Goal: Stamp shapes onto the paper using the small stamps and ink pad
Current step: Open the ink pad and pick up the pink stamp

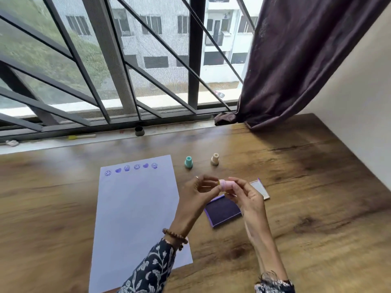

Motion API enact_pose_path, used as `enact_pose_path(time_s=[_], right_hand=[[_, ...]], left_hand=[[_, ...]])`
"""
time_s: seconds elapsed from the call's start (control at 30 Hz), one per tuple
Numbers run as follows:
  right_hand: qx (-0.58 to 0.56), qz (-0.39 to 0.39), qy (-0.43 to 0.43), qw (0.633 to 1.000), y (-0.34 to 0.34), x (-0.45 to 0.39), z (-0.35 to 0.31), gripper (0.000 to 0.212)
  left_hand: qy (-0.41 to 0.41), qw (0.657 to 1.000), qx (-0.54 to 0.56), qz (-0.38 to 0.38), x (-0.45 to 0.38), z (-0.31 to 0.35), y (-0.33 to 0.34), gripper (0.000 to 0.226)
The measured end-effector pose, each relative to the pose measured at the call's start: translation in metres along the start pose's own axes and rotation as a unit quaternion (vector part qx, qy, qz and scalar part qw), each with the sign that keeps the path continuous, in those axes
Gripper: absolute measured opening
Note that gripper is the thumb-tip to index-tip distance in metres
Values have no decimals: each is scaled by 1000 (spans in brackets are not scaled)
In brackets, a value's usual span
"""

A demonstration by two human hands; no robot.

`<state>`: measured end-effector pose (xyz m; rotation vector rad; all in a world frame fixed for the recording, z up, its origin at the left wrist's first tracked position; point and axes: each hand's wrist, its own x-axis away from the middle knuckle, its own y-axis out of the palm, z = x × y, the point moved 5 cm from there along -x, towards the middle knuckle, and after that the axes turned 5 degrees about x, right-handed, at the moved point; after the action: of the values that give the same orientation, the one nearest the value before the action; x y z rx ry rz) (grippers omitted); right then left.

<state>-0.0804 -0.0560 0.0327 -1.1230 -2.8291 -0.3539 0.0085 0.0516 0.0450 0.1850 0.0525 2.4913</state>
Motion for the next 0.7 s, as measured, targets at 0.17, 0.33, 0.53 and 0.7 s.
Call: enact_pose_path(time_s=[0.17, 0.33, 0.53, 0.7], right_hand=[[-69, 30, 52, 996, 6, 8, 6, 25], [-172, 26, 116, 978, 0, 18, 19, 21], [-164, 31, 147, 975, -12, 26, 26, 15], [208, 59, 82, 973, -16, 27, 14, 8]], left_hand=[[31, 998, -50, 6, 4, -3, -5, 10], [106, 945, -308, 9, -7, -18, -24, 9], [87, 910, -406, -16, -12, -34, -34, 33], [113, 881, -450, -97, 2, -50, -26, 83]])
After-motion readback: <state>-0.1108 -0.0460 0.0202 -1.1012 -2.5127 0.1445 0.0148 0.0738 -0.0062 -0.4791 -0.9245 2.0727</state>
